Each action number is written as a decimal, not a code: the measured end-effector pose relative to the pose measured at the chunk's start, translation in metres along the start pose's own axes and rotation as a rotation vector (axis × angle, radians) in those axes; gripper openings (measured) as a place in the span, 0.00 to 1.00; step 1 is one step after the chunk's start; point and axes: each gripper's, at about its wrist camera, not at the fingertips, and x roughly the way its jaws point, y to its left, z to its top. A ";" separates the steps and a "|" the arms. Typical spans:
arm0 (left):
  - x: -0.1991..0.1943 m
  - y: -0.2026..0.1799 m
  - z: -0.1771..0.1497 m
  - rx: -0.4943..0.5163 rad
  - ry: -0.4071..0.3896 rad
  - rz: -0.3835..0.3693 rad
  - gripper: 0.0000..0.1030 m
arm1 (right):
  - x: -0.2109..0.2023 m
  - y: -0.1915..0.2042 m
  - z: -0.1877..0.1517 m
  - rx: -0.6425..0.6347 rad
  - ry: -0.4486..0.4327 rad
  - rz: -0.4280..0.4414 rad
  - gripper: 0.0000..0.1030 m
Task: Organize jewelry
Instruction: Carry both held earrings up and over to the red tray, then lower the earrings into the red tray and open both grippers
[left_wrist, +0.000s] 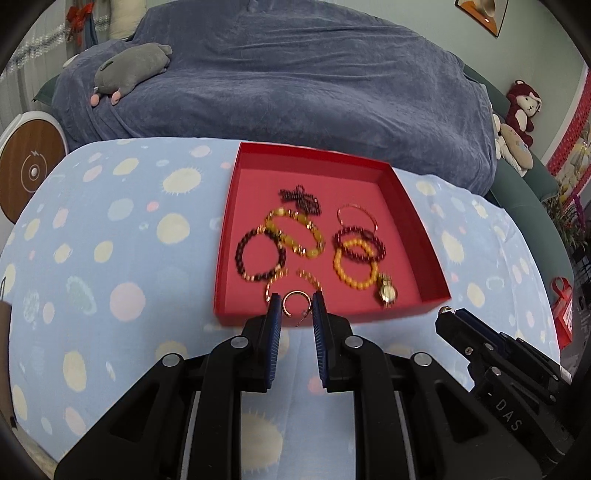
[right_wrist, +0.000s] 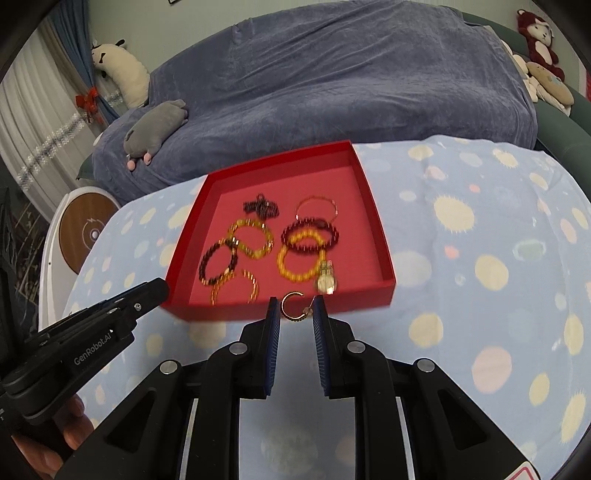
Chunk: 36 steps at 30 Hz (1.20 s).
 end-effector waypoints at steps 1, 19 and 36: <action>0.004 -0.001 0.006 0.003 -0.003 0.002 0.16 | 0.003 0.000 0.004 -0.003 -0.004 -0.001 0.17; 0.072 -0.007 0.081 0.029 -0.017 0.024 0.16 | 0.071 -0.005 0.081 -0.009 -0.015 -0.013 0.17; 0.124 -0.006 0.116 0.041 0.002 0.049 0.16 | 0.125 -0.004 0.118 -0.040 0.012 -0.045 0.17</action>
